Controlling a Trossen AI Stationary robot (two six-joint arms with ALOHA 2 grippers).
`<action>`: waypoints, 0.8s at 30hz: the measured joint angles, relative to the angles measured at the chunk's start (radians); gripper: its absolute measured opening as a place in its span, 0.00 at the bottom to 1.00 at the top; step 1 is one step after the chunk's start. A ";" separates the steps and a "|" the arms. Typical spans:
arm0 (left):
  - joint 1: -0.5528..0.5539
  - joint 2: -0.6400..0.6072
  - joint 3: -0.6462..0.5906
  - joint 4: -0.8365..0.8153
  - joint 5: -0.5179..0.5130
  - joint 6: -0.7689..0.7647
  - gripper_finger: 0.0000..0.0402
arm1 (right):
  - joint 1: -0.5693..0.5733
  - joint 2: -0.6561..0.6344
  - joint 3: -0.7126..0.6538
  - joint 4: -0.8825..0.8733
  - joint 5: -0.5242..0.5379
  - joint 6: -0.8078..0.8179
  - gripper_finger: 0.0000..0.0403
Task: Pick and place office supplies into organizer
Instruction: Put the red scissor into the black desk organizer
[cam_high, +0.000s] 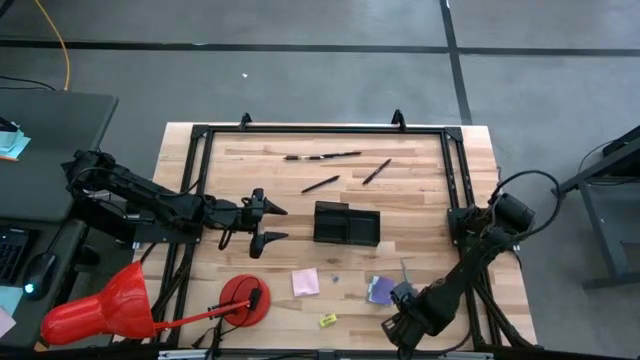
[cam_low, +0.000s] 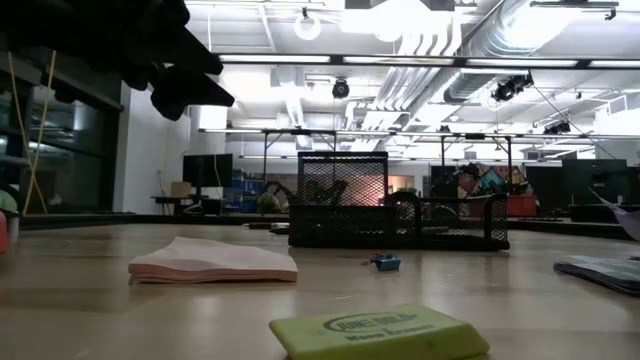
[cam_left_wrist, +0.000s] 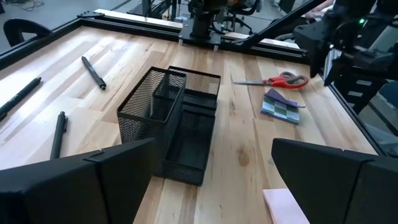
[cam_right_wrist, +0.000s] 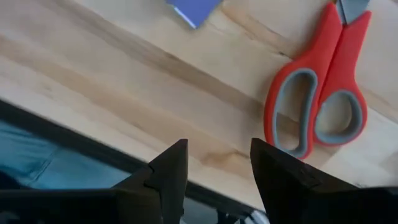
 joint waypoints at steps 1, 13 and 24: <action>0.000 0.000 0.000 0.000 0.000 0.000 0.78 | 0.000 0.006 0.000 0.000 -0.006 -0.001 0.42; 0.000 0.000 0.000 0.000 0.000 0.003 0.78 | 0.000 0.012 0.000 -0.072 0.013 -0.017 0.42; 0.000 0.000 0.000 -0.011 0.001 0.003 0.78 | 0.005 0.013 -0.068 0.007 -0.007 -0.011 0.42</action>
